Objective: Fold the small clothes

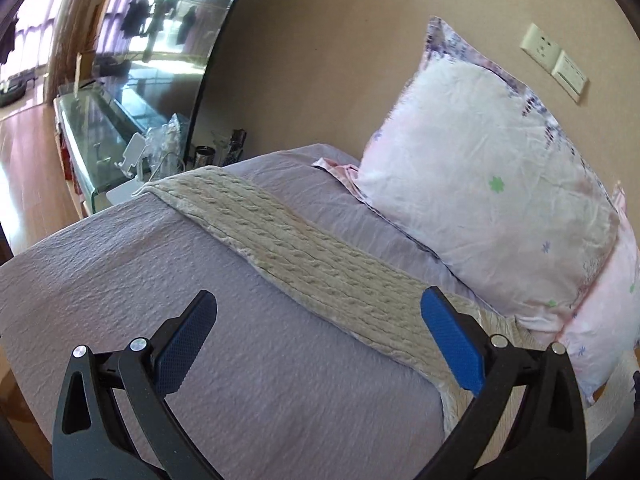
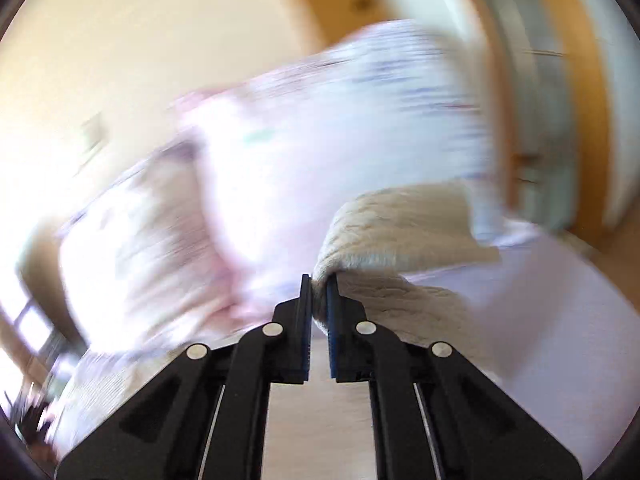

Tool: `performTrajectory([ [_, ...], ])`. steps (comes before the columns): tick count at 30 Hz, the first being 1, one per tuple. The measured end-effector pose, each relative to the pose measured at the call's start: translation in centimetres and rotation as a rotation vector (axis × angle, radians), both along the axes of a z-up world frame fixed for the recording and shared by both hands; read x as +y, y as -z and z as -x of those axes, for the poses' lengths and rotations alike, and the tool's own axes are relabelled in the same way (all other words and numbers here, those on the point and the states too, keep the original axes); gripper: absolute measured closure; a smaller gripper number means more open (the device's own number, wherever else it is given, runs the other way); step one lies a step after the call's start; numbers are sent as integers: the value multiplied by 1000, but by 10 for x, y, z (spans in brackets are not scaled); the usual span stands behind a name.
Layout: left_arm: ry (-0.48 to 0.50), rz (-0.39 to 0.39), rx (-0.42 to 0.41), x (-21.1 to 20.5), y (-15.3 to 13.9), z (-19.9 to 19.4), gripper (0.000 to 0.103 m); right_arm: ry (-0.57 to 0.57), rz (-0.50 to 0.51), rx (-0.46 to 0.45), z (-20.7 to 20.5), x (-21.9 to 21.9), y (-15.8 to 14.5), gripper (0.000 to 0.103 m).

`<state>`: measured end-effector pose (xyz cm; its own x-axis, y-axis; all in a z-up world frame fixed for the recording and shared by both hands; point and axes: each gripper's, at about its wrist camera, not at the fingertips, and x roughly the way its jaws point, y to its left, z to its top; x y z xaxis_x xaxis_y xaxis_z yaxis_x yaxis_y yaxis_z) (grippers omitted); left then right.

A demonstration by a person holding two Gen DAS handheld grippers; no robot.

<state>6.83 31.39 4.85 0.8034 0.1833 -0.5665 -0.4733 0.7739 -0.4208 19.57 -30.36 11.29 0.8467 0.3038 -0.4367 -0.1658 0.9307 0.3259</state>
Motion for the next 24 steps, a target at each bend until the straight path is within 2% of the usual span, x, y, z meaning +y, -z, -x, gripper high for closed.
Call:
performTrajectory([
  [1, -19, 7, 0, 6, 0, -2, 1, -119, 28, 25, -4, 39, 9, 97],
  [3, -52, 2, 14, 16, 0, -9, 1, -320, 86, 137, -12, 105, 37, 93],
  [5, -75, 12, 32, 30, 3, -16, 1, -427, 105, 221, -10, 140, 61, 85],
  [6, -87, 24, 44, 38, 6, -20, 1, -435, 105, 219, -8, 143, 63, 75],
  [7, -98, 39, 52, 46, 8, -23, 1, -418, 102, 193, -2, 139, 62, 68],
  [9, -124, 78, 65, 63, 16, -26, 2, -348, 101, 129, 5, 122, 51, 38],
  [10, -142, 110, 69, 73, 21, -28, 5, -311, 94, 109, 4, 112, 42, 35],
  [12, -156, 207, 65, 91, 32, -29, 15, -255, 67, 106, 4, 89, 34, 34],
  [13, -160, 264, 62, 99, 38, -30, 24, -226, 51, 112, 2, 75, 32, 34],
  [14, -174, 280, 27, 105, 39, -27, 26, -198, 38, 119, 3, 63, 34, 31],
  [18, -204, 334, 13, 125, 43, -33, 39, -119, 6, 170, 1, 27, 44, 29],
  [19, -216, 354, 7, 131, 44, -35, 48, -109, 0, 177, 3, 19, 45, 29],
  [20, -234, 372, 17, 136, 45, -38, 64, -99, -4, 180, 5, 13, 48, 29],
  [21, -245, 392, 33, 140, 46, -42, 75, -91, -6, 181, 6, 8, 50, 29],
  [22, -244, 400, 45, 139, 45, -47, 93, -83, -9, 179, 8, 3, 51, 29],
  [24, -196, 314, 26, 119, 24, -59, 94, -74, -19, 175, 11, -5, 52, 29],
])
